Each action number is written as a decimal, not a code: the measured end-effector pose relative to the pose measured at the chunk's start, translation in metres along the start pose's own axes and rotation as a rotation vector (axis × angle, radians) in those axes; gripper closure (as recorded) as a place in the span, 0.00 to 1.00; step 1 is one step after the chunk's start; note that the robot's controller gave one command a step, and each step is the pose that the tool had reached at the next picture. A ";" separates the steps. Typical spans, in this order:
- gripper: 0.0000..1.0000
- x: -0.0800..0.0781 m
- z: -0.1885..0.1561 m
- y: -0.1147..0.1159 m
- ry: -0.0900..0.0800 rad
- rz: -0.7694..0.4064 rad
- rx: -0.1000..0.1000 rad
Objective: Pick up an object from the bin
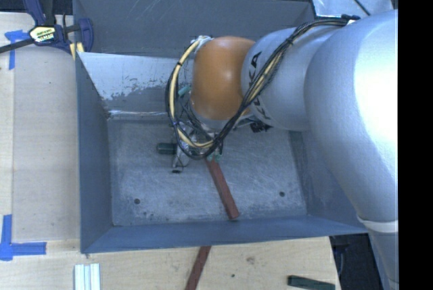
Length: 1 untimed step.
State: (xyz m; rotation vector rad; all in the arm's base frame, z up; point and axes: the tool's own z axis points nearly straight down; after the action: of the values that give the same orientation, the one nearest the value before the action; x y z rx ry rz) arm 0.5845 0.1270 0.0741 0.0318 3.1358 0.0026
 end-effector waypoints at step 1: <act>1.00 0.000 0.000 0.000 0.000 0.000 0.000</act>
Offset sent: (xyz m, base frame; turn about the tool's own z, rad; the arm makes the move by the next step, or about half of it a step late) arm -0.0001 -0.0001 0.0050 0.0000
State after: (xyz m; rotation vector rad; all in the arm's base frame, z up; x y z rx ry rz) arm 0.5845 0.1270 0.0741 0.0316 3.1358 0.0029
